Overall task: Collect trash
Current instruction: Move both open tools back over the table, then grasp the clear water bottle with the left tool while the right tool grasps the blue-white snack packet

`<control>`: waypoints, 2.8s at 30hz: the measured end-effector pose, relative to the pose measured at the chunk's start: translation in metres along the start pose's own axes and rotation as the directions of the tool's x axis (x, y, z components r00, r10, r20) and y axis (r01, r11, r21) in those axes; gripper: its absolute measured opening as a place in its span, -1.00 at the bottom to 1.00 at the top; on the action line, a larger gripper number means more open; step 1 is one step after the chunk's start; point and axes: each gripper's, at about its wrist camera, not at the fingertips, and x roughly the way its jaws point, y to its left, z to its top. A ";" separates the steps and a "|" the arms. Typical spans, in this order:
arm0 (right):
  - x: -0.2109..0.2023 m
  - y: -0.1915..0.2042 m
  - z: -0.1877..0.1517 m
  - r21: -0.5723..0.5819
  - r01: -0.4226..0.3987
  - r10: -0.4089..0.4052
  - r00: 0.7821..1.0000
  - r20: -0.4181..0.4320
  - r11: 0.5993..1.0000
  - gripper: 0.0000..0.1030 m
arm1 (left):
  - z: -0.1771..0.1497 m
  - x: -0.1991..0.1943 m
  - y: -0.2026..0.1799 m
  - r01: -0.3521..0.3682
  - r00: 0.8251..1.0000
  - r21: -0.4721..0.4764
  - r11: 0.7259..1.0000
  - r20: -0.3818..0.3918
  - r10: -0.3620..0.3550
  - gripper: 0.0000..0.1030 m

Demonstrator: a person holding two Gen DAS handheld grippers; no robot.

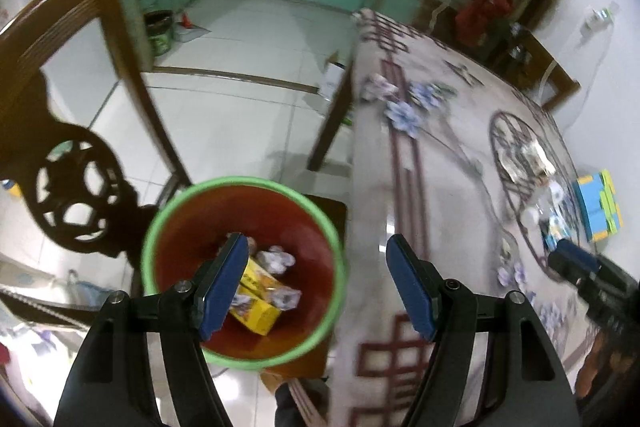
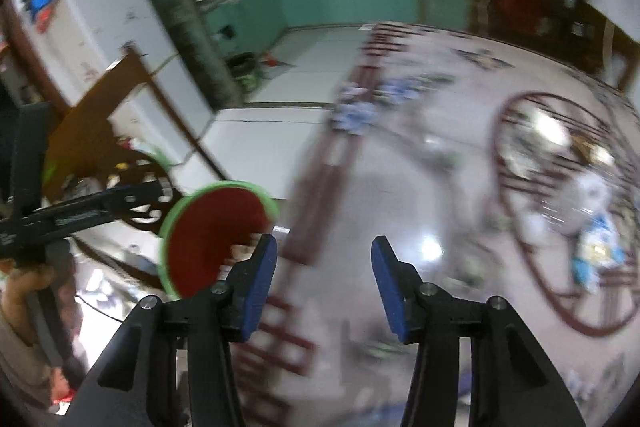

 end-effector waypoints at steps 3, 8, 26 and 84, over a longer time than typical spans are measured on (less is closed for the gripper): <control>-0.018 -0.057 -0.006 0.060 0.070 -0.071 0.997 0.010 0.996 0.06 | -0.003 0.003 -0.026 0.016 1.000 0.029 0.999 -0.004 -0.016 0.37; -0.031 -0.163 -0.007 0.166 0.156 -0.154 0.988 -0.025 0.974 0.12 | -0.013 0.006 -0.070 0.015 1.000 0.063 0.998 -0.015 -0.014 0.44; 0.041 -0.325 -0.006 0.237 0.041 -0.009 0.991 -0.135 0.971 -0.66 | -0.034 0.035 -0.264 0.115 0.993 0.265 0.957 -0.047 -0.106 0.56; 0.054 -0.282 -0.019 -0.203 0.039 -0.081 0.976 -0.202 0.978 0.25 | -0.029 0.051 -0.293 0.085 0.996 0.179 0.980 -0.034 -0.080 0.33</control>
